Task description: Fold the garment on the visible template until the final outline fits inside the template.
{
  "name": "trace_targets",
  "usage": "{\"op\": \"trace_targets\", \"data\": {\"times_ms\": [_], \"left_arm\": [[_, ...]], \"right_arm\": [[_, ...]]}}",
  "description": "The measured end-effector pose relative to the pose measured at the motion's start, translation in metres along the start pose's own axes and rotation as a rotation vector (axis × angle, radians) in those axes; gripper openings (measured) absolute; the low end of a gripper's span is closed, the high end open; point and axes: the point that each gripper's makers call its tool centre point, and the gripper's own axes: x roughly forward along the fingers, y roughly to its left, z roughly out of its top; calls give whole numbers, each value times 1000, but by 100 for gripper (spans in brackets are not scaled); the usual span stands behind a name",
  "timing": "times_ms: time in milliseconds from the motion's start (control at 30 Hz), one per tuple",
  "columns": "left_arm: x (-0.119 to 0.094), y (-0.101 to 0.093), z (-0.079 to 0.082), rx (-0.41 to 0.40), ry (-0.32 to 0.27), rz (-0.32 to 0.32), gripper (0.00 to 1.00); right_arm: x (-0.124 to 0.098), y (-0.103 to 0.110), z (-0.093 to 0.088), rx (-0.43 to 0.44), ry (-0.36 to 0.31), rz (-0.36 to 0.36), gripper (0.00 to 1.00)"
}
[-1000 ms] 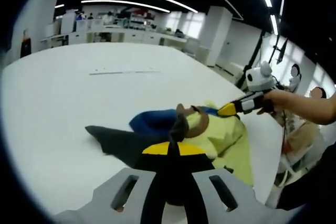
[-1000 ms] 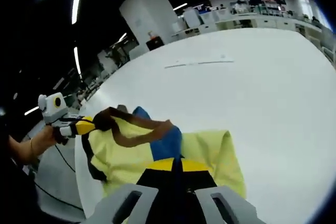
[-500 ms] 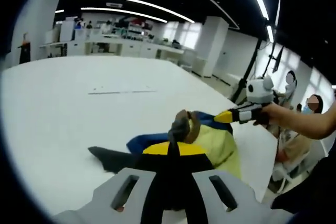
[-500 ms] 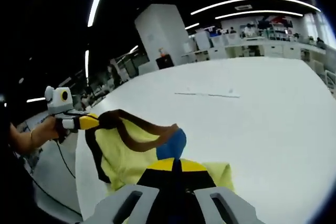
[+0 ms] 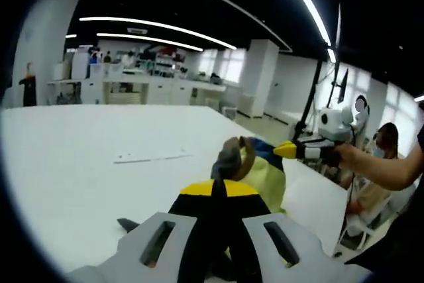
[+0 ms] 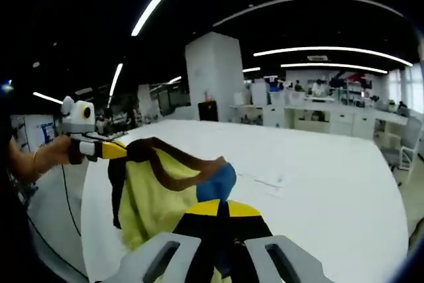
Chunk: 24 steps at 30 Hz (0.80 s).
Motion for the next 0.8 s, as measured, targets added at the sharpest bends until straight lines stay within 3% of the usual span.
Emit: {"op": "trace_targets", "data": {"times_ms": [300, 400, 533, 800], "left_arm": [[1, 8, 34, 28, -102, 15, 0], [0, 6, 49, 46, -162, 9, 0], [-2, 6, 63, 97, -194, 29, 0], [-7, 12, 81, 99, -238, 44, 0]], "right_arm": [[-4, -5, 44, -94, -108, -75, 0], [-6, -4, 56, -94, -149, -87, 0], [-10, -1, 71, -128, -187, -101, 0], [-24, 4, 99, -182, -258, -127, 0]]}}
